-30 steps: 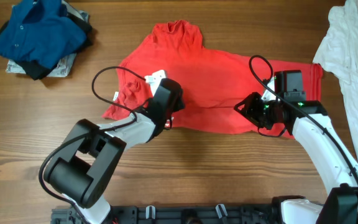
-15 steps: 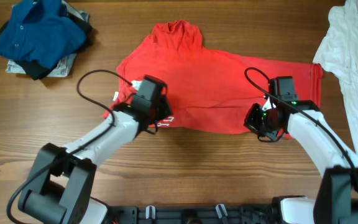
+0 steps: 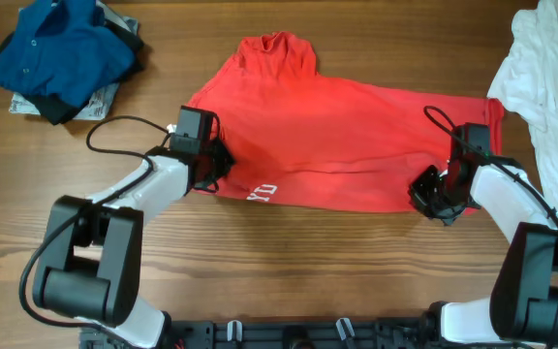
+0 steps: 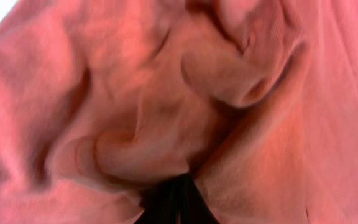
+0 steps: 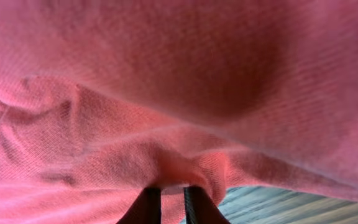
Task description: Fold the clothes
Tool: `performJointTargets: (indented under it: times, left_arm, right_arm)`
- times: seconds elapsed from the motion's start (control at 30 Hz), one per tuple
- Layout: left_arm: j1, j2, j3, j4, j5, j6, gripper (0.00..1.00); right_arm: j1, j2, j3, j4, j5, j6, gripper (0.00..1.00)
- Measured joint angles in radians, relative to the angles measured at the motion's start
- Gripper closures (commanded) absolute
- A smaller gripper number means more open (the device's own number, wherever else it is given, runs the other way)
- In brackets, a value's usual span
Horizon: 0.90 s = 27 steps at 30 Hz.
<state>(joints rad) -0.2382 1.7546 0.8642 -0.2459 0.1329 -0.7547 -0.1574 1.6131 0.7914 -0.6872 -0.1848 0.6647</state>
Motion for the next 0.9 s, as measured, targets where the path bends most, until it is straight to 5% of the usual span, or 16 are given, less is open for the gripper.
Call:
performJointTargets:
  times: [0.43,0.7,0.9]
  left_arm:
    - [0.176,0.014,0.026,-0.045,0.038,-0.126,0.96]
    - [0.269,-0.031,0.019,-0.167,-0.055,-0.142,0.96]
    - [0.312,-0.1,-0.003,-0.264,-0.182,-0.143,0.96]
  right_arm:
    - [-0.224,0.003,0.05,-0.051,0.091,-0.087,0.77]
    - [-0.23,0.005,0.176,-0.117,0.138,-0.128,0.73]
    - [-0.23,0.005,0.176,-0.103,0.117,-0.19,0.39]
